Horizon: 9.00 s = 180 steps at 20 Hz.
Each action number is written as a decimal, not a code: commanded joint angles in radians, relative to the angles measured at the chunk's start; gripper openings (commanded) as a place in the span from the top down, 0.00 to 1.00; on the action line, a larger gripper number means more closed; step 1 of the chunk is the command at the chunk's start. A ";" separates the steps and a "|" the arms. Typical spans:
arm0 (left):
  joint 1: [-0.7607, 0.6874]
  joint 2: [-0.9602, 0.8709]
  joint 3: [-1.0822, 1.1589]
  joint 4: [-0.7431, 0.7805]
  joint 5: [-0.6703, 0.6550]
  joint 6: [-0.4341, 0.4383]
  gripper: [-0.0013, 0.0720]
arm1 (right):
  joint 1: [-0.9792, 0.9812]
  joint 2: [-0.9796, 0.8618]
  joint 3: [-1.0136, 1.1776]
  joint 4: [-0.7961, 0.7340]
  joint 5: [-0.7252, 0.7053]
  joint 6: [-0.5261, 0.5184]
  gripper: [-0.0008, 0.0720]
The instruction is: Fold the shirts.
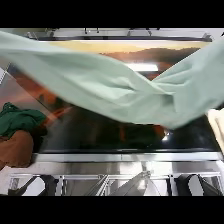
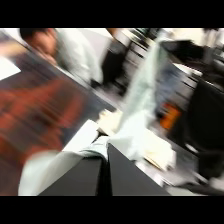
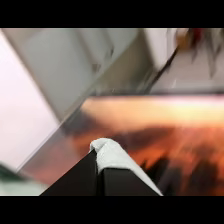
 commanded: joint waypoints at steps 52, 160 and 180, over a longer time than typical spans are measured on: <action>-0.290 -0.433 0.265 0.286 0.029 -0.085 0.95 | 0.196 -0.336 0.003 -0.062 -0.122 -0.269 0.96; -0.345 -0.988 0.379 0.705 0.237 -0.297 0.98 | 0.424 -1.322 0.182 -0.518 0.005 0.109 0.11; -1.099 -1.273 0.494 0.635 0.689 -0.404 0.98 | 0.505 -0.964 0.285 -0.204 0.161 0.135 0.96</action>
